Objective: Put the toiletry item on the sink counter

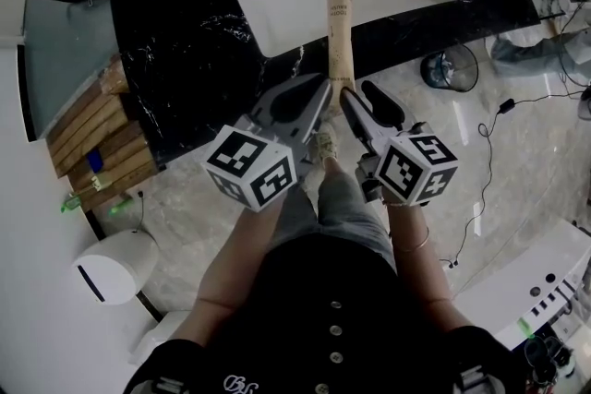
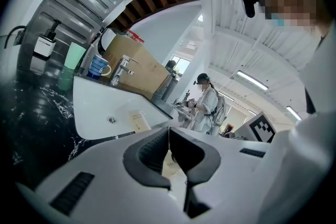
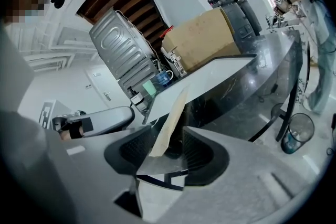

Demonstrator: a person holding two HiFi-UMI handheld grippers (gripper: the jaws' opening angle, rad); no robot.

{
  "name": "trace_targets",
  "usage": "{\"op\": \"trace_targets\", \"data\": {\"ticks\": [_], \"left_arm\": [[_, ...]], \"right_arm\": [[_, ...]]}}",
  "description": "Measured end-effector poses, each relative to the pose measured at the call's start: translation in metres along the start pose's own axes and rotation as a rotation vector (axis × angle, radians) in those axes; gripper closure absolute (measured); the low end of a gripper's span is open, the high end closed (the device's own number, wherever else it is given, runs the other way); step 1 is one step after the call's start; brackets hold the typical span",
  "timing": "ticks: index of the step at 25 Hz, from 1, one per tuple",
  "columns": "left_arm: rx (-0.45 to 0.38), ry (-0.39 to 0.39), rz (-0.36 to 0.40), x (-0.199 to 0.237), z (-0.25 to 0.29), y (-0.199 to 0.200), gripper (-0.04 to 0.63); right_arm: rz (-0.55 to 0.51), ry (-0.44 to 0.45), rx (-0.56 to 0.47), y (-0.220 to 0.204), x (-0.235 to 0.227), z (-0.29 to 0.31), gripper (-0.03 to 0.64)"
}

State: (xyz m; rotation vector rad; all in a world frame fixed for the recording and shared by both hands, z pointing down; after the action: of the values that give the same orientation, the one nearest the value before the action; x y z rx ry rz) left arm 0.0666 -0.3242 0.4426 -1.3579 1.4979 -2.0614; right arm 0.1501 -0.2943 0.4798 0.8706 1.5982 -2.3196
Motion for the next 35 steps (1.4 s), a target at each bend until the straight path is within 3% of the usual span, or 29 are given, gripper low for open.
{"op": "trace_targets", "data": {"ticks": [16,32,35], "left_arm": [[-0.089,-0.041,0.070,-0.019,-0.006,0.042,0.578],[-0.156,-0.066,0.119,-0.027,-0.016,0.076,0.578],[-0.174,-0.063,0.124,-0.027,-0.016,0.081,0.578]], "right_arm": [[-0.077,0.088,-0.139,0.052,0.041,-0.003,0.443],[-0.172,0.218,-0.186,0.088,0.084,0.003,0.446],[-0.185,0.242,-0.193,0.094,0.089,0.003,0.480]]}}
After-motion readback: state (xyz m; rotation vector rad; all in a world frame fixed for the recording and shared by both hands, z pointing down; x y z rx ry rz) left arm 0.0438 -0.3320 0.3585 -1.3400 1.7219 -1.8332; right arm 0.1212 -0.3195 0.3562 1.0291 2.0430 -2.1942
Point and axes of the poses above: the fingertips, and each gripper's own axes: z forward along the fingers, x to its left, y out of its top, the point moved 3 cm from there along -z, backward along the fingers, and after that the axes turned 14 degrees about -x, right-handed, at the moved point
